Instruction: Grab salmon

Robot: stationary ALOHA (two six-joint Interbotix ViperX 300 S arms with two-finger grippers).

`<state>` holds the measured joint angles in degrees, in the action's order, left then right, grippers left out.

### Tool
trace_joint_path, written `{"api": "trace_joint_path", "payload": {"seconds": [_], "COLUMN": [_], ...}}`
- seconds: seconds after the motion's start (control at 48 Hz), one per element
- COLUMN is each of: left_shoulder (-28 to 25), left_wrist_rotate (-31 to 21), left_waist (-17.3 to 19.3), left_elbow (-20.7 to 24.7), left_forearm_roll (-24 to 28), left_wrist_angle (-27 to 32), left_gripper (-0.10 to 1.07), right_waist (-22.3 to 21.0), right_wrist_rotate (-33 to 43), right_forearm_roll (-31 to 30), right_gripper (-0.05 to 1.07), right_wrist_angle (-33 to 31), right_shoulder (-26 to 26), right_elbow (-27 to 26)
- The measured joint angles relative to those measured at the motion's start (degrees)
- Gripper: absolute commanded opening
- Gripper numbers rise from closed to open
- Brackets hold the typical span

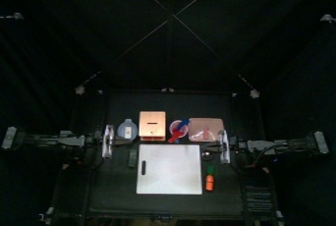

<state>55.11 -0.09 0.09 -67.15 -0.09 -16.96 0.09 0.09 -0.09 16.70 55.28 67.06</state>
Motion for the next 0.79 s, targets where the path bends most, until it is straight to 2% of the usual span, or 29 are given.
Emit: {"api": "trace_joint_path", "payload": {"seconds": [0.104,0.229,0.375,0.479,0.625,0.792], "left_shoulder": [-0.3,-0.4,-0.5,-0.5,-0.5,-0.5], "left_wrist_rotate": [0.1,0.2,0.2,0.1,0.1,0.1], "left_waist": [0.9,1.1,1.1,1.1,1.1,1.3], "left_elbow": [0.0,-0.3,-0.4,-0.4,-1.1,-1.4], "left_forearm_roll": [-1.7,-2.1,-2.1,-2.2,-2.3,-2.3], "left_wrist_angle": [-0.4,-1.3,-2.0,-2.1,-2.1,-2.2], "left_gripper": [0.09,0.09,0.09,0.09,0.09,0.09], "right_waist": [-1.3,-6.9,-16.3,-24.5,-32.8,-37.2], "right_wrist_rotate": [1.1,4.4,8.7,12.0,18.5,27.9], "right_forearm_roll": [1.8,8.8,18.3,22.6,23.2,18.0], "right_gripper": [0.04,0.10,0.11,0.11,0.12,0.16], "right_wrist_angle": [-0.9,-6.2,-20.2,-34.7,-49.4,-54.8], "right_shoulder": [-2.0,-6.9,-12.0,-14.0,-15.9,-17.6], "right_elbow": [0.1,-0.7,-4.1,-7.5,-10.3,-10.7]}}
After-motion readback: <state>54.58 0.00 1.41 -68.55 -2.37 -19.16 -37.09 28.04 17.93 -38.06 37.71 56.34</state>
